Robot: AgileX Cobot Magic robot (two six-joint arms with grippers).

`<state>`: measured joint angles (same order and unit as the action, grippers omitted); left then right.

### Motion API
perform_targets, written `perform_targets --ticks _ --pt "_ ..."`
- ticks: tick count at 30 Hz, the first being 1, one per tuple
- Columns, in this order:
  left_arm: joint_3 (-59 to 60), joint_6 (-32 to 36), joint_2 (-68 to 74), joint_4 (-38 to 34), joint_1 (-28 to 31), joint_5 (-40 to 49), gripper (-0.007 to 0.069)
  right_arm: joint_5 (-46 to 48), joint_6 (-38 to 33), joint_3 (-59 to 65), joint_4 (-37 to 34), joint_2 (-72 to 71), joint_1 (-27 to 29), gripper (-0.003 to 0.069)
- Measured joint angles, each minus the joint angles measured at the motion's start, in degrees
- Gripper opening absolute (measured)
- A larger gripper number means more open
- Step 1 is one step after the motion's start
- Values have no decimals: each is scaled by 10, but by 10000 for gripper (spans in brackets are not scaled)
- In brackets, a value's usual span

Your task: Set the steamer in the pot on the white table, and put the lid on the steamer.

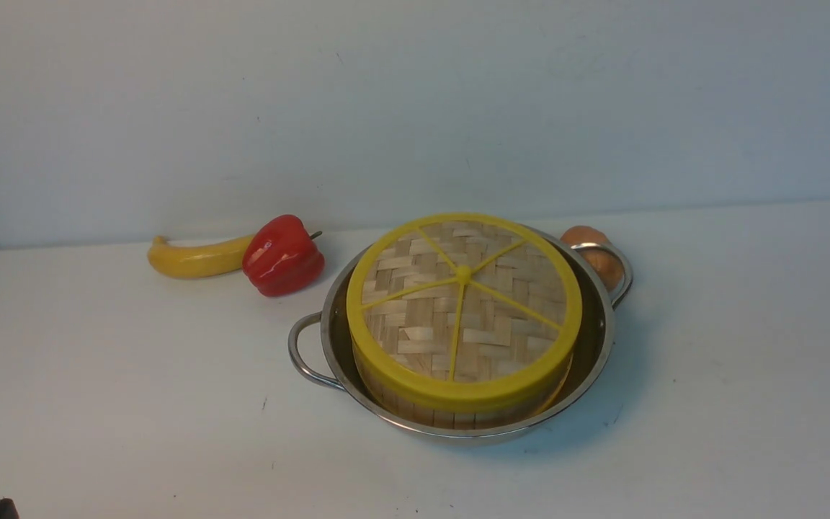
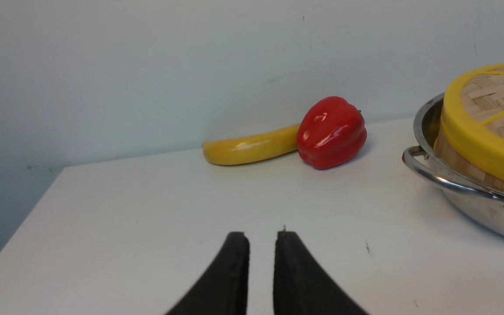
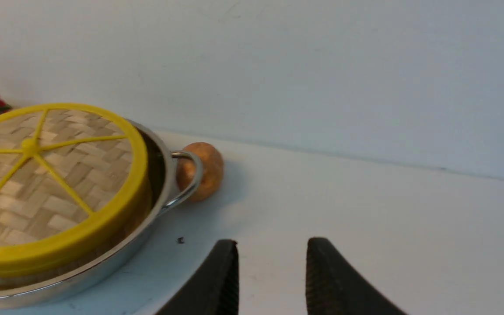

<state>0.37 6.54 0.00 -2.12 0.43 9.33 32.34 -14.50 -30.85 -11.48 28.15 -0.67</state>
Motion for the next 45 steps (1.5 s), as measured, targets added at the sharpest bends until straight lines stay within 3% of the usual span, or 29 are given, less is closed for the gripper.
perform_targets --ticks 5,11,20,45 --pt "0 0 0 0 0 0 94 -62 0 79 6 -87 64 240" --pt "0 0 0 0 0 0 104 -140 9 181 6 -173 70 240" --pt "0 0 0 0 0 0 105 -161 27 294 -5 -257 70 240" --pt "0 0 0 0 0 0 145 -169 31 313 -20 -282 69 242"
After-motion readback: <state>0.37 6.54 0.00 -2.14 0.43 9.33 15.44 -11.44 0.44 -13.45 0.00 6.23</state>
